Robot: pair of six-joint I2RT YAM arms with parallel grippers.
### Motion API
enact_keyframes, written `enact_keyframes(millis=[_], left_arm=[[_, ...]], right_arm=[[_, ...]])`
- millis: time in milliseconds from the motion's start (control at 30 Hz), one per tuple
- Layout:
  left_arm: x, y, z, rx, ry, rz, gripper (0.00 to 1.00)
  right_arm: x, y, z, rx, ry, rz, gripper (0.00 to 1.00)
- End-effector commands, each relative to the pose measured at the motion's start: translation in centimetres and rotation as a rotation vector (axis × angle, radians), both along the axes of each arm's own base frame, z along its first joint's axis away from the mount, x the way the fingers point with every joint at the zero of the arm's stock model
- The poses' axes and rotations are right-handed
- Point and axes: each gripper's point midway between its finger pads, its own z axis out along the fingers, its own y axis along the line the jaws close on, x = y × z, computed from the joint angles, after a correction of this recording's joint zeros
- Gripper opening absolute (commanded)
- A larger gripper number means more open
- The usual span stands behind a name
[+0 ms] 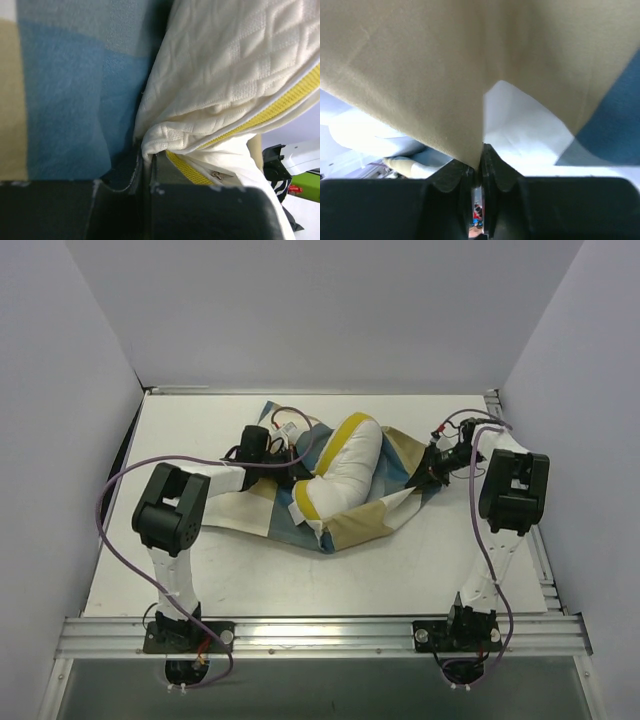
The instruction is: Put the pillow into the pillowcase
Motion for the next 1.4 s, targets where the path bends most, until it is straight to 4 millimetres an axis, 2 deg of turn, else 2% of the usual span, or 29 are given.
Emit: enact_keyframes(millis=[0,33,67,100,133,167,200,233,333,400,433,533,600,667,767,833,900,933,1100,1200,1267,1300,1333,1367], left_arm=[[-5.4,4.7,-12.0,0.378,0.272,0.034,0.0],[-5.4,4.8,-12.2,0.381,0.277,0.035,0.0],[-6.1,4.2,-12.6,0.387,0.284,0.015,0.0],[-6.1,3.7,-12.6,0.377,0.275,0.015,0.0],[-6.3,3.3,-12.6,0.361,0.299,0.038,0.0],[-7.0,3.0,-13.0,0.357,0.313,0.041,0.0],[-6.7,2.9,-13.2,0.362,0.308,0.06,0.0],[-6.8,2.7,-13.2,0.36,0.322,0.083,0.0],[-7.4,2.4,-13.8,0.391,0.346,0.122,0.0],[-7.2,0.9,-13.5,0.377,0.323,0.123,0.0],[-7.2,0.5,-13.6,0.379,0.32,0.122,0.0],[-7.2,-0.7,-13.4,0.369,0.308,0.116,0.0],[-7.0,-1.2,-13.4,0.353,0.31,0.119,0.0],[-6.9,-1.4,-13.3,0.35,0.306,0.116,0.0],[-6.7,-1.3,-13.2,0.346,0.308,0.121,0.0],[-6.8,-1.2,-13.3,0.343,0.307,0.122,0.0],[-6.7,-1.1,-13.1,0.339,0.302,0.126,0.0],[-6.7,-1.1,-13.0,0.338,0.3,0.124,0.0],[-6.5,-0.8,-13.1,0.337,0.303,0.136,0.0],[-6.3,-0.6,-13.1,0.34,0.3,0.142,0.0],[-6.2,-0.4,-13.0,0.341,0.296,0.143,0.0],[-6.1,-0.3,-13.0,0.341,0.295,0.147,0.0],[-6.0,-0.2,-12.9,0.341,0.295,0.147,0.0],[-5.9,-0.2,-12.7,0.338,0.288,0.149,0.0]], right_arm=[[0.7,-3.0,0.6,-0.178,-0.013,0.005,0.25],[0.6,-3.0,0.7,-0.184,-0.001,-0.001,0.25],[1.2,-2.7,1.7,-0.198,-0.018,-0.006,0.35],[1.6,-3.1,2.0,-0.244,-0.023,-0.017,0.39],[2.0,-3.2,3.1,-0.277,-0.049,-0.035,0.41],[2.5,-3.4,3.9,-0.322,-0.067,-0.054,0.41],[2.7,-2.7,4.5,-0.378,-0.093,-0.033,0.41],[2.8,-3.8,5.3,-0.502,-0.143,-0.022,0.41],[3.5,-2.7,7.5,-0.629,-0.258,0.03,0.4],[4.4,-2.2,8.8,-0.672,-0.326,0.052,0.37],[4.5,-1.2,9.3,-0.686,-0.361,0.093,0.35],[4.7,0.1,9.7,-0.706,-0.404,0.144,0.32],[4.5,0.9,9.2,-0.702,-0.399,0.17,0.32],[3.9,1.2,7.3,-0.723,-0.351,0.201,0.34],[3.3,0.3,4.2,-0.777,-0.259,0.197,0.43],[3.0,-0.5,2.3,-0.822,-0.209,0.191,0.45],[3.2,-0.8,1.3,-0.851,-0.211,0.172,0.45],[3.2,-0.8,0.8,-0.861,-0.212,0.17,0.49],[2.8,0.0,-2.4,-0.881,-0.166,0.187,0.49],[2.8,-0.5,-4.4,-0.892,-0.124,0.185,0.47],[3.2,-0.8,-5.0,-0.872,-0.117,0.159,0.35],[3.4,-0.9,-5.1,-0.852,-0.113,0.143,0.23],[3.6,-1.4,-5.0,-0.821,-0.097,0.11,0.0],[3.7,-0.7,-4.6,-0.745,-0.098,0.098,0.0]])
